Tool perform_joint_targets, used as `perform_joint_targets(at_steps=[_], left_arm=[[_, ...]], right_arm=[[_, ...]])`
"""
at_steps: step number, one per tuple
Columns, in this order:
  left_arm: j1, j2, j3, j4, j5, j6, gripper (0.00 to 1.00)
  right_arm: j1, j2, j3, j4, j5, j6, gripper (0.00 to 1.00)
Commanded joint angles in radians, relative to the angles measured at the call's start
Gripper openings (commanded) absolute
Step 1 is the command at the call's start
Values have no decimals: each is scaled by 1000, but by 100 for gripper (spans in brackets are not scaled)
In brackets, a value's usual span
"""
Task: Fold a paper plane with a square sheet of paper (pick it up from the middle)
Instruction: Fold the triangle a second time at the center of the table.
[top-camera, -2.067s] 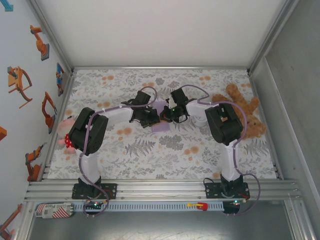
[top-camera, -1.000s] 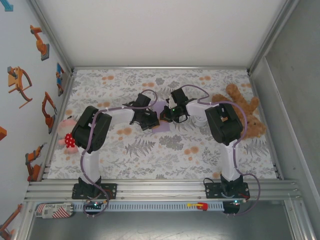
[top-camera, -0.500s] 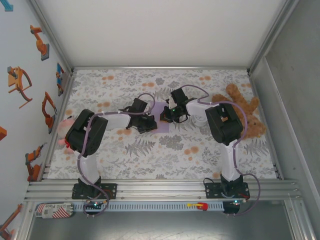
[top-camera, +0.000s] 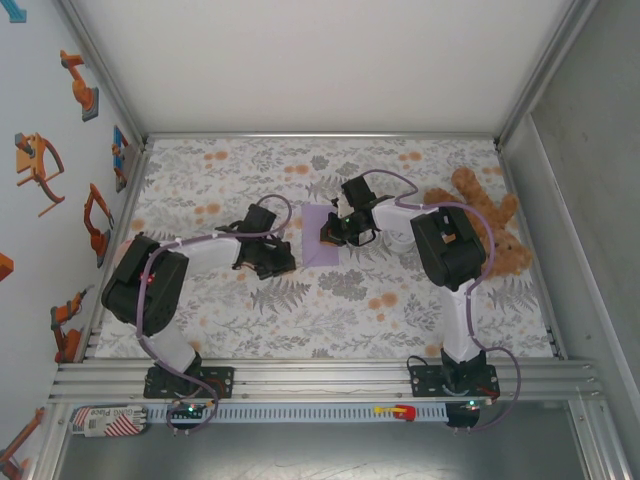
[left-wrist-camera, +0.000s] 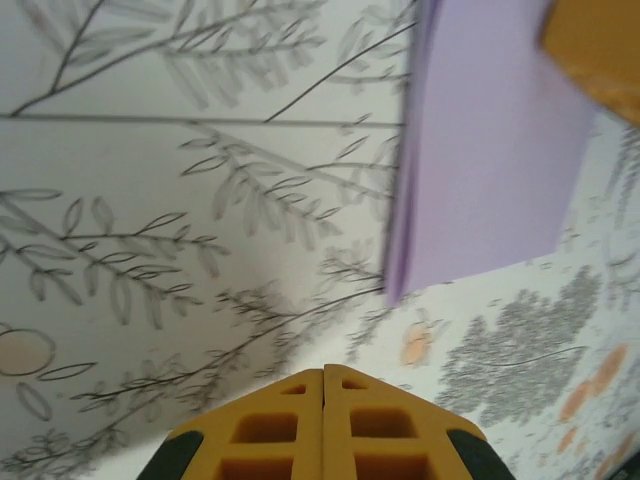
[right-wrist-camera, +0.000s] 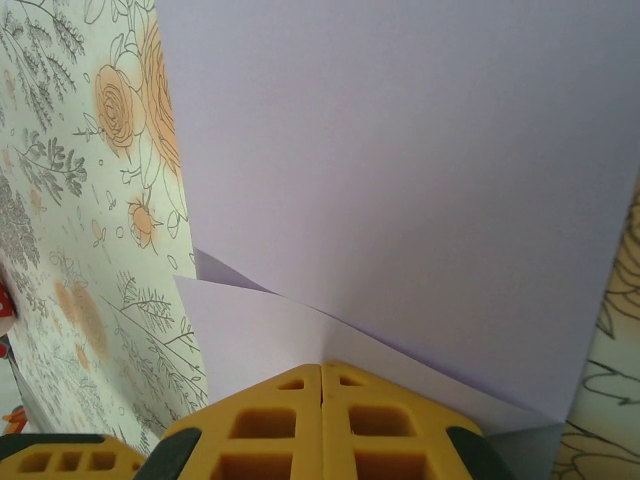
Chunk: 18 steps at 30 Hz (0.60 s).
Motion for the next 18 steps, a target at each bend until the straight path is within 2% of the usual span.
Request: perform_joint_targets(at_steps=[1,8,18], left_arm=[[-17,8,52,123,14,-69,2],[-41,170,156,184,-20,-118,1],[-47,239,79,225,-58,-142,0]], right_arm=[[-14,71,-39,-107,121,4,0],[-12,71,-22,-77,134,11,0],[-12,-2,3,-80,111,-43,0]])
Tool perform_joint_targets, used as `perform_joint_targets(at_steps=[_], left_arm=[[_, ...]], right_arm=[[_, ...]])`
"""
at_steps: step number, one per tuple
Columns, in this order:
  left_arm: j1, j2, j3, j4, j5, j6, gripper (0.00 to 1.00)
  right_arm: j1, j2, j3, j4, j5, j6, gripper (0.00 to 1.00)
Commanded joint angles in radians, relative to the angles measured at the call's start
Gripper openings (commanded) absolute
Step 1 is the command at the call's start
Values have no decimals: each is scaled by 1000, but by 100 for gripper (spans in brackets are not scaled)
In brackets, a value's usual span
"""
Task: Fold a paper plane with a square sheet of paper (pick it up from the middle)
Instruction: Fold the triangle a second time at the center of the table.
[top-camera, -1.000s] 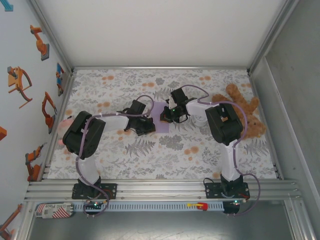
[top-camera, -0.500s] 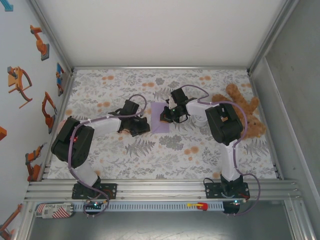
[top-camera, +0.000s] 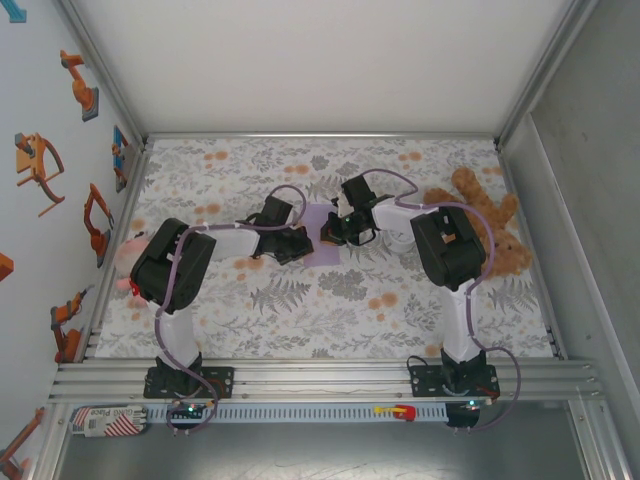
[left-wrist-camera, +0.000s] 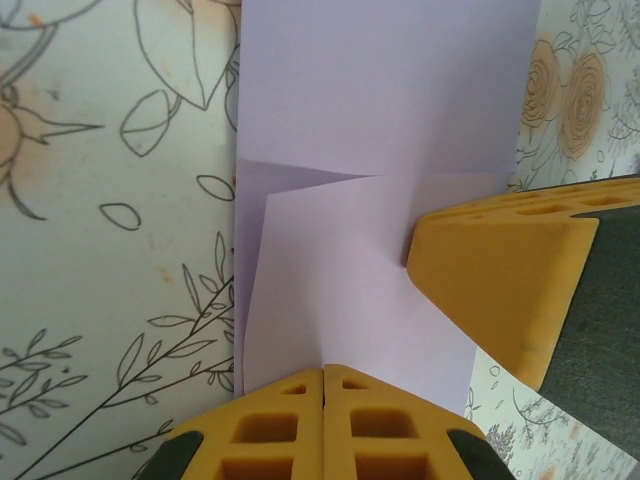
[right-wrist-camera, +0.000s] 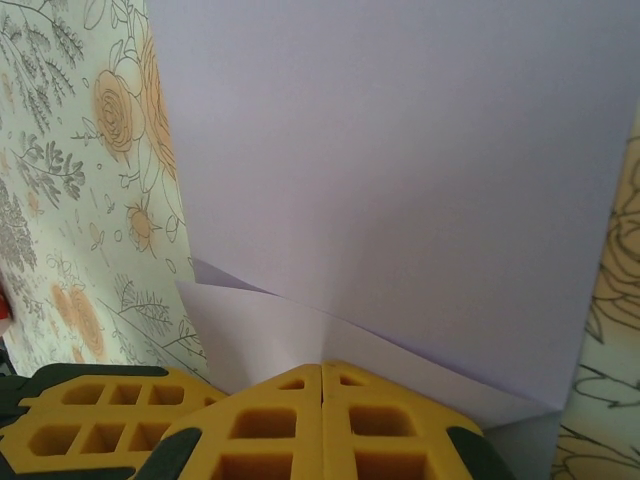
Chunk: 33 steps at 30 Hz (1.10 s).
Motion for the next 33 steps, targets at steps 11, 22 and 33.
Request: perform_joint_targets(at_steps=[11,22,33], left_arm=[[-11,59,-43,-21,-28,-13,0],[-10,65,-1,-106,-39,18,0],[-11,53,57,-115,-1,30,0]], right_arm=[[20,-69,-51,-30,21,-55,0],[-11,-20,-28,-36,69,-50,0],[-104,-25,57,-78,155,-39,0]])
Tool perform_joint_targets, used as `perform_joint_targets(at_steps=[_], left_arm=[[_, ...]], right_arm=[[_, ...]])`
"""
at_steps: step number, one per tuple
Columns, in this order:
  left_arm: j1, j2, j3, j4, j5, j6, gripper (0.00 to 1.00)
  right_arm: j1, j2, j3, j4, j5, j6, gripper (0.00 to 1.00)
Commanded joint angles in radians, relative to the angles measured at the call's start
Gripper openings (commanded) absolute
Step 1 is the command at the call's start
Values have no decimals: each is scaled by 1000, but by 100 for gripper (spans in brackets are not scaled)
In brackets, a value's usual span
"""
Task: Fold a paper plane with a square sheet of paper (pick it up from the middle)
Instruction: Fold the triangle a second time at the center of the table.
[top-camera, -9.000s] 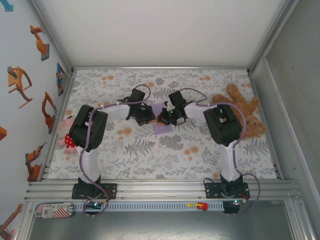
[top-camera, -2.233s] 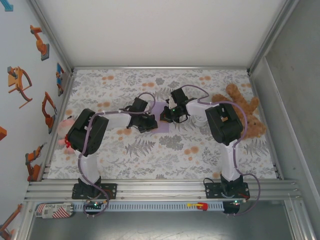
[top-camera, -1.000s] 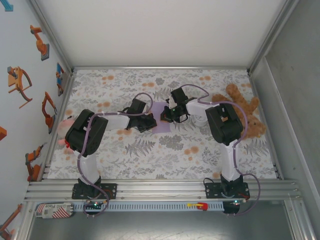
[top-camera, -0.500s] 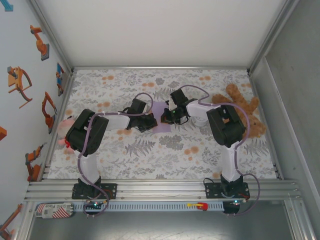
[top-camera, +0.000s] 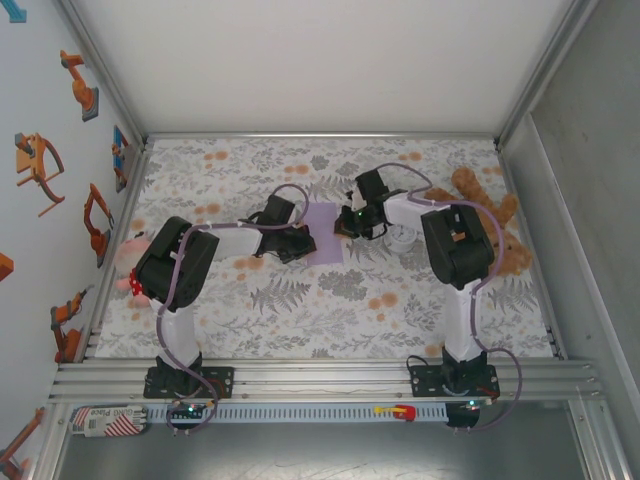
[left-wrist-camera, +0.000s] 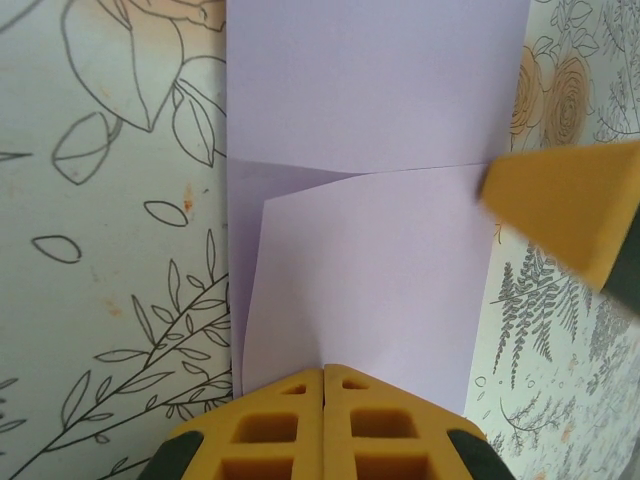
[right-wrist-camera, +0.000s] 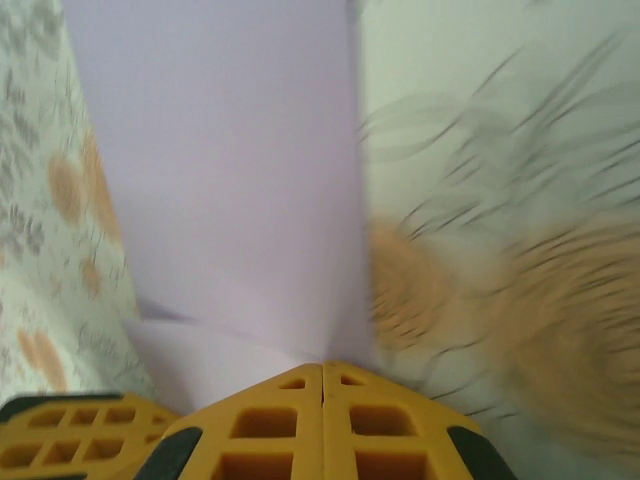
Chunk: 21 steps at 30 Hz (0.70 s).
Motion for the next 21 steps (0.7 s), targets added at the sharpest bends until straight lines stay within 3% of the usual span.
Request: perform_joint_targets(at_steps=[1,4,6,12,17,21], left_arm=[[-4,30,27,-104,-4,30,0],[-5,13,44,-101,16,19,1],[-5,-12,42,-69,24,-12,8],[8,-59,68,-16,18,-54,24],[43,-23,87,-34,0,-46,25],[60,30,99,-17,35,-45,25]], right_arm=[[-16,-10,50,-37,90,0,0],[-17,-56,27,-23,93,26,0],[-16,-96,-11,11,71,55,2],[-1,-190,-167,168,-10,219,21],[9,-211,-235,280,-44,336,32],[23,-199,-235,289,-46,372,35]])
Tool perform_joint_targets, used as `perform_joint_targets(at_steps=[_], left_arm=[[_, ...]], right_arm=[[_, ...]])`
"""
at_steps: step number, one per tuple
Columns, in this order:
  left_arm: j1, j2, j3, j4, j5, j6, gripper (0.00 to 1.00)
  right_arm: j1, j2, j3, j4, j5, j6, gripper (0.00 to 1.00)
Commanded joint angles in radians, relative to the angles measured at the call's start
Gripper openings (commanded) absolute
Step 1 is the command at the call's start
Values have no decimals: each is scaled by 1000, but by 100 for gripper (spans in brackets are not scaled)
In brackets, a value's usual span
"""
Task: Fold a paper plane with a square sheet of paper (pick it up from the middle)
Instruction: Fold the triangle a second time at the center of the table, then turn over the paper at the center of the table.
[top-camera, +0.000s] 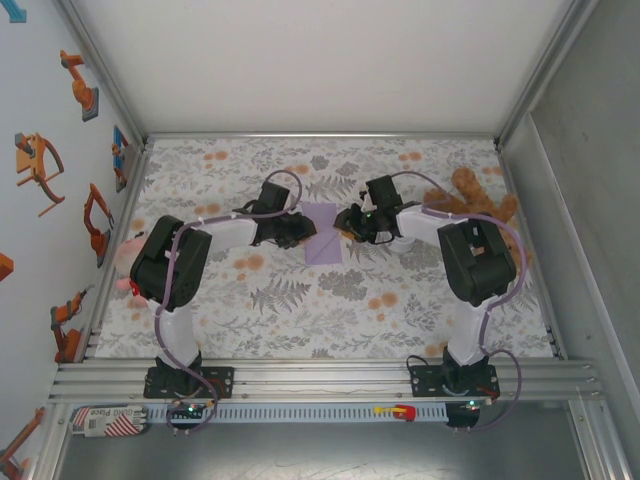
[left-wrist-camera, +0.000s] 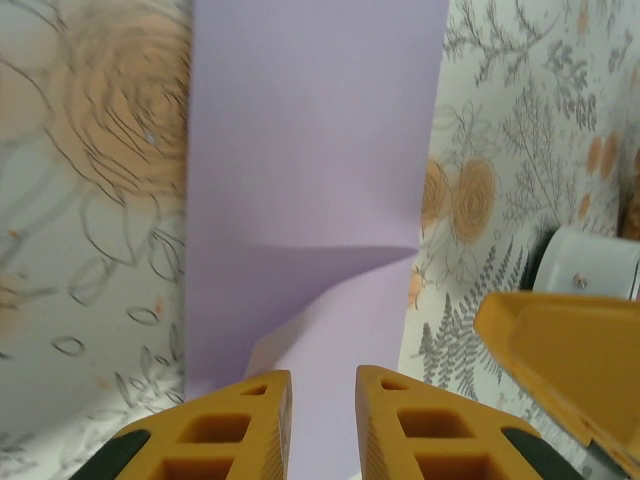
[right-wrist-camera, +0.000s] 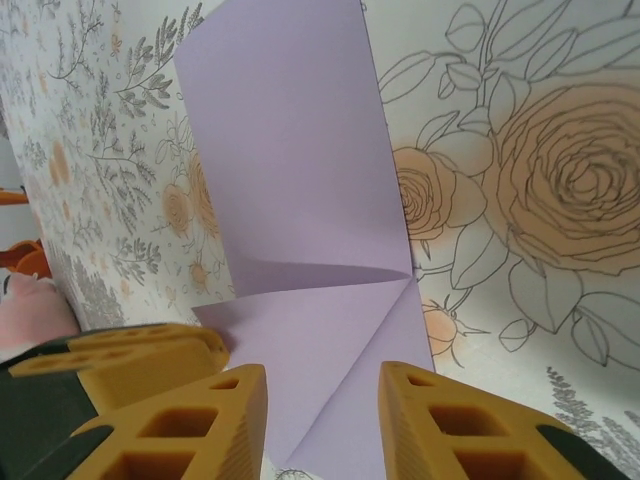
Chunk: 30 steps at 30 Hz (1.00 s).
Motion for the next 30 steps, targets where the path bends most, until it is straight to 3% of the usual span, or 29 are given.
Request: perform_joint_targets(at_steps=[1,16,30], left_arm=[[13,52,28,7,27,-10,25],[26,94,-27,8,3,-83,24],[28,104,-41,21,19,-110,24]], right_arm=[[18,-4,1,59,-18,78,35],[40,89,21,59,-6,129,38],[49,119,46,107,-58,152,32]])
